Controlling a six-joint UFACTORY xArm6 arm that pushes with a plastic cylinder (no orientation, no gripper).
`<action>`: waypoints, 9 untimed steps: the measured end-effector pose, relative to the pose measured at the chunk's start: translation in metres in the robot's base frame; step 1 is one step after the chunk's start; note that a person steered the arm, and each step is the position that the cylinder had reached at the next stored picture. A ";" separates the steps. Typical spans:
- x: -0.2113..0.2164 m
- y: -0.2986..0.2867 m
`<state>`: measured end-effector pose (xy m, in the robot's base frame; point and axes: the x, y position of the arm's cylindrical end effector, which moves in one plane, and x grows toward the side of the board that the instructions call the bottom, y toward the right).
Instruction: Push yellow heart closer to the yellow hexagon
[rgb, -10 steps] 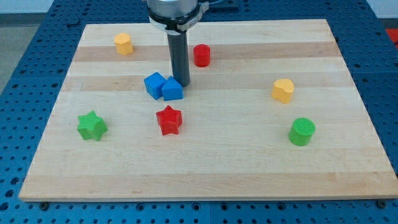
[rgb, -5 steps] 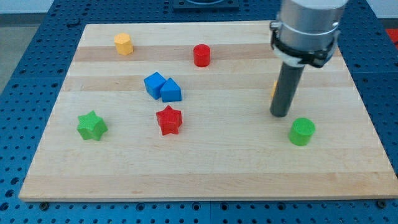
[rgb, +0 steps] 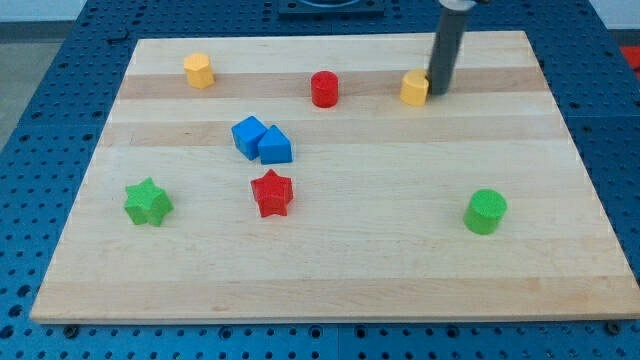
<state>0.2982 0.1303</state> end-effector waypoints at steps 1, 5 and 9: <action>-0.019 -0.029; 0.052 -0.038; -0.028 -0.002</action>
<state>0.2701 0.1282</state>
